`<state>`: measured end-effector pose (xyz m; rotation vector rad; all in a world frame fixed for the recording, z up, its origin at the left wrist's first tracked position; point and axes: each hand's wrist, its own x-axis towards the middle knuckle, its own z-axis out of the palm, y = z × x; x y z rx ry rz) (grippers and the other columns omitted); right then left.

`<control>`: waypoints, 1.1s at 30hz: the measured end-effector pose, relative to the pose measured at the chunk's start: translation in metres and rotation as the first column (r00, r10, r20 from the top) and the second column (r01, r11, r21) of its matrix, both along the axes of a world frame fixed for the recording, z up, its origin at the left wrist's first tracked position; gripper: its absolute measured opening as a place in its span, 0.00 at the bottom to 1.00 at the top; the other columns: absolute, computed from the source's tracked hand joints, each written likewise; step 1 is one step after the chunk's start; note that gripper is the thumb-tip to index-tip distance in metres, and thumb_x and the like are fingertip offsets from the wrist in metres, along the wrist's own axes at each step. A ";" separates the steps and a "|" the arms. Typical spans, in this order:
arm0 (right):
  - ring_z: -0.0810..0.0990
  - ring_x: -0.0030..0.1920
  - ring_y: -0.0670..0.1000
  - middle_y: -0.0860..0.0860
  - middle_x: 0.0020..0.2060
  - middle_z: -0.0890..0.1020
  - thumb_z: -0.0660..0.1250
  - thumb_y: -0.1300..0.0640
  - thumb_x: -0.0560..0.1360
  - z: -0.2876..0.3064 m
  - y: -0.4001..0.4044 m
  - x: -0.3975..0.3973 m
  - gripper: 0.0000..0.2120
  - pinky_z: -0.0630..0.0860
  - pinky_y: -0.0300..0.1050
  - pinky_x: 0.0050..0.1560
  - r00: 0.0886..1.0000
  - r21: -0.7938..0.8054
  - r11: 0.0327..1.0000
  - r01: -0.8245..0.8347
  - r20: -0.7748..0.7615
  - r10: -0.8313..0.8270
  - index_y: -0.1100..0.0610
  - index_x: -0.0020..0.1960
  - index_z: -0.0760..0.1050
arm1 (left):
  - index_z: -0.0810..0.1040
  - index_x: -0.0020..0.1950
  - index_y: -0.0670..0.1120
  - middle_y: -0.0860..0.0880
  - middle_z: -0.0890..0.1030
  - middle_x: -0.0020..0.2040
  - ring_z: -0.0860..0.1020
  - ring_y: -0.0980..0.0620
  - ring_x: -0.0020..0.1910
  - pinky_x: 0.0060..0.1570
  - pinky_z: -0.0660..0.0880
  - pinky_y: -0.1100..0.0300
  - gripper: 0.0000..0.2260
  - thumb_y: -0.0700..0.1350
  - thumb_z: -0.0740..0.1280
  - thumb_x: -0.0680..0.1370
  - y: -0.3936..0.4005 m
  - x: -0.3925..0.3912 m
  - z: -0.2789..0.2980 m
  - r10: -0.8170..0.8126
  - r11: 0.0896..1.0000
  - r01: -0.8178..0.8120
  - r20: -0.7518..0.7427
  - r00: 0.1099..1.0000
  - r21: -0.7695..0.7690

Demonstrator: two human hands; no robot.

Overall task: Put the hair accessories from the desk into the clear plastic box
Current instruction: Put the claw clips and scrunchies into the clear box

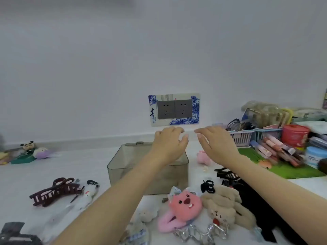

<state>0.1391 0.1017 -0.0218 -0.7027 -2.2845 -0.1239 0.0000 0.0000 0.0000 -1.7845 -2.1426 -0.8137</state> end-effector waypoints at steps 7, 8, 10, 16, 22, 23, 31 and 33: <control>0.68 0.69 0.53 0.50 0.70 0.69 0.50 0.49 0.80 -0.028 0.049 0.017 0.19 0.64 0.50 0.69 0.914 -0.386 0.913 0.131 0.403 0.040 0.48 0.70 0.66 | 0.63 0.73 0.48 0.47 0.65 0.74 0.62 0.48 0.73 0.73 0.50 0.50 0.20 0.46 0.51 0.81 0.050 0.025 -0.012 -0.098 0.875 0.046 -0.083 0.992 -0.482; 0.67 0.70 0.53 0.50 0.71 0.68 0.49 0.50 0.81 -0.024 0.052 0.014 0.19 0.63 0.49 0.70 0.900 -0.436 0.888 0.149 0.431 0.060 0.48 0.70 0.65 | 0.61 0.74 0.49 0.47 0.64 0.75 0.62 0.47 0.73 0.73 0.54 0.51 0.21 0.45 0.51 0.81 0.058 0.024 -0.009 -0.094 0.845 0.033 -0.087 0.992 -0.534; 0.67 0.70 0.53 0.51 0.71 0.69 0.49 0.52 0.81 -0.022 0.059 0.011 0.19 0.62 0.48 0.70 0.887 -0.520 0.831 0.197 0.455 0.074 0.50 0.70 0.66 | 0.57 0.76 0.52 0.48 0.61 0.76 0.62 0.46 0.73 0.71 0.61 0.51 0.23 0.42 0.51 0.80 0.074 0.023 -0.008 -0.084 0.777 0.004 -0.097 0.992 -0.629; 0.68 0.69 0.54 0.52 0.70 0.70 0.50 0.55 0.80 -0.015 0.084 0.023 0.19 0.63 0.47 0.69 0.884 -0.522 0.805 0.283 0.467 -0.008 0.55 0.69 0.68 | 0.53 0.76 0.56 0.51 0.58 0.77 0.62 0.46 0.73 0.71 0.62 0.50 0.25 0.42 0.52 0.79 0.117 0.028 -0.004 -0.113 0.624 -0.041 -0.141 0.984 -0.780; 0.60 0.74 0.53 0.52 0.75 0.61 0.45 0.57 0.82 -0.008 0.071 0.042 0.21 0.58 0.42 0.68 0.772 -0.560 0.722 0.406 0.633 0.057 0.53 0.73 0.60 | 0.57 0.76 0.50 0.45 0.62 0.75 0.71 0.45 0.67 0.60 0.73 0.57 0.24 0.42 0.55 0.80 0.124 0.041 -0.009 -0.104 0.510 0.141 0.102 0.989 -0.849; 0.63 0.72 0.53 0.53 0.73 0.64 0.46 0.58 0.82 -0.007 0.067 0.046 0.20 0.60 0.42 0.67 0.783 -0.579 0.710 0.401 0.619 0.063 0.53 0.72 0.63 | 0.59 0.76 0.49 0.44 0.63 0.74 0.69 0.45 0.68 0.61 0.73 0.56 0.23 0.40 0.55 0.80 0.121 0.044 -0.010 -0.101 0.499 0.179 0.149 0.984 -0.848; 0.74 0.62 0.55 0.56 0.62 0.78 0.51 0.53 0.81 -0.009 0.028 0.064 0.19 0.67 0.44 0.62 0.905 -0.674 0.701 0.232 0.413 0.097 0.57 0.61 0.77 | 0.61 0.74 0.50 0.44 0.68 0.71 0.71 0.46 0.67 0.58 0.74 0.58 0.22 0.40 0.54 0.80 0.078 0.060 -0.019 -0.104 0.476 0.241 0.218 0.970 -0.845; 0.77 0.60 0.54 0.55 0.59 0.80 0.53 0.51 0.80 -0.011 0.020 0.073 0.18 0.68 0.46 0.65 0.926 -0.683 0.704 0.195 0.364 0.097 0.56 0.58 0.79 | 0.62 0.74 0.48 0.44 0.69 0.70 0.72 0.46 0.66 0.57 0.74 0.57 0.21 0.43 0.54 0.80 0.066 0.067 -0.018 -0.110 0.491 0.228 0.200 0.974 -0.841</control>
